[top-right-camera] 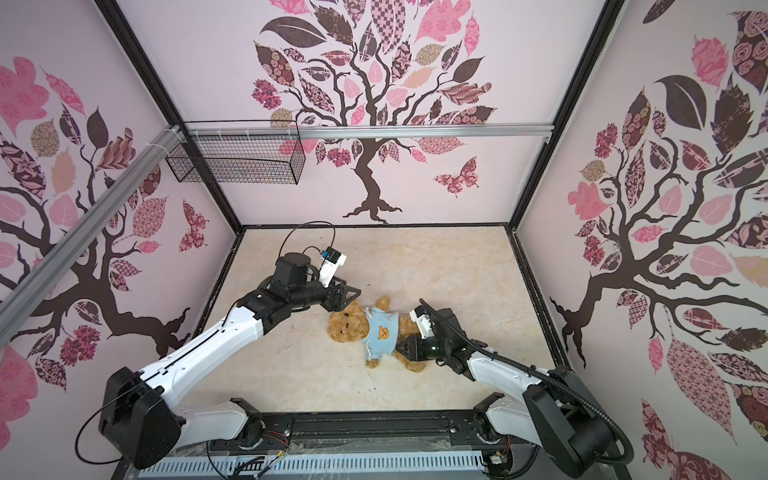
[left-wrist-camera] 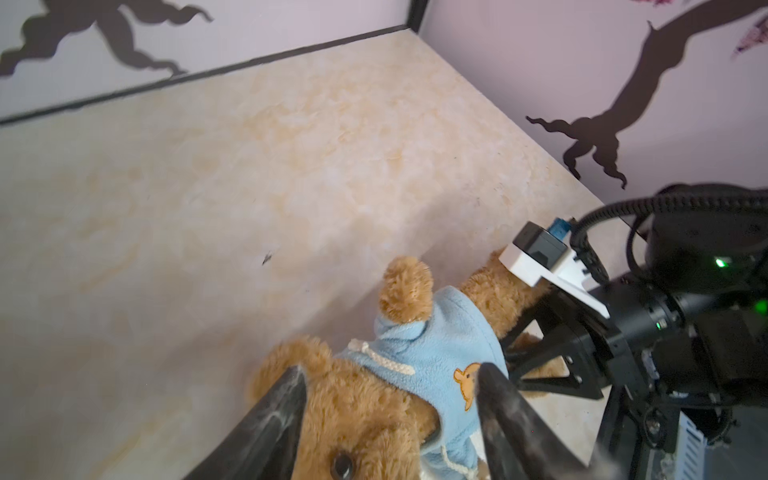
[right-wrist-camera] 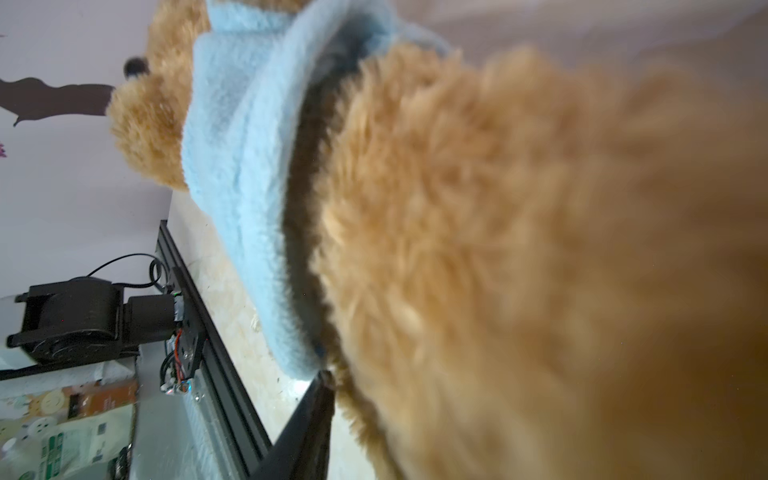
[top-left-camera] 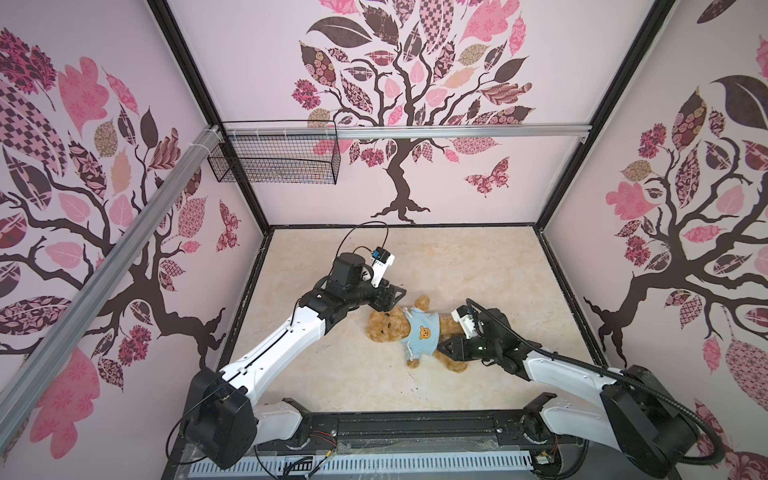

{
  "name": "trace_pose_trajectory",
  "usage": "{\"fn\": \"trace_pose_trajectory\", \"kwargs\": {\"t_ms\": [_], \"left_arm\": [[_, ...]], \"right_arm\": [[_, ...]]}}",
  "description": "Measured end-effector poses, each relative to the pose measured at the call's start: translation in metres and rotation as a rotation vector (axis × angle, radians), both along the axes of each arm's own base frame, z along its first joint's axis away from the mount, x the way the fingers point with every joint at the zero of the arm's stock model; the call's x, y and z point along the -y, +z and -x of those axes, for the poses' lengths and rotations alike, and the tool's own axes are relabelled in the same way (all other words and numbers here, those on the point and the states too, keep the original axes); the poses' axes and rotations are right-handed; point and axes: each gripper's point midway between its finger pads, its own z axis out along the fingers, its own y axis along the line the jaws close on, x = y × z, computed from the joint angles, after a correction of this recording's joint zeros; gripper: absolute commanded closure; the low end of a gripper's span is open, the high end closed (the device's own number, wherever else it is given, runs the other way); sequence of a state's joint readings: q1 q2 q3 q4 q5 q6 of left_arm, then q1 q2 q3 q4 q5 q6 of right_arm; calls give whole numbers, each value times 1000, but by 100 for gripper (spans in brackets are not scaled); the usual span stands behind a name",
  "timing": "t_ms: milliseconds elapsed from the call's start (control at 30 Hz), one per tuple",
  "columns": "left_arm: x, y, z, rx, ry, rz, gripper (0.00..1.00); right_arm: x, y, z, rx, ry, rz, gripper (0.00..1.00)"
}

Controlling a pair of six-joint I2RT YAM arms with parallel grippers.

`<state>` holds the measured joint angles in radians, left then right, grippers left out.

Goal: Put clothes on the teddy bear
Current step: 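Release the bear with both grippers and lift them away from it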

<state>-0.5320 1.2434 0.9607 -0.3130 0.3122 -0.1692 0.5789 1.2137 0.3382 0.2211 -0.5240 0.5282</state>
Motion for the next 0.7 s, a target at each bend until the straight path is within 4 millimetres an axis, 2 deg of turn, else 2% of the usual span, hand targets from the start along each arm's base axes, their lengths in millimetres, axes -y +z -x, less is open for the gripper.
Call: {"fn": "trace_pose_trajectory", "kwargs": {"t_ms": [133, 233, 333, 433, 500, 567, 633, 700], "left_arm": [[-30, -27, 13, -118, 181, 13, 29], [-50, -49, 25, -205, 297, 21, 27], [-66, -62, 40, -261, 388, 50, 26], [-82, -62, 55, -276, 467, 103, 24], [-91, -58, 63, -268, 514, 158, 24], [-100, -64, 68, -277, 567, 196, 25], [-107, -78, 70, -315, 613, 216, 27], [-115, -101, 68, -387, 670, 235, 28]], "right_arm": [[-37, 11, 11, -7, 68, -47, 62], [-57, 30, 15, 2, 103, -109, 61], [-61, 48, 15, 17, 107, -145, 58], [-58, 78, 14, 82, 107, -162, 52], [-58, 103, 6, 155, 99, -178, 52], [-59, 126, -9, 220, 97, -190, 52], [-56, 133, -31, 250, 72, -180, 52], [-49, 126, -58, 258, 35, -144, 51]]}}
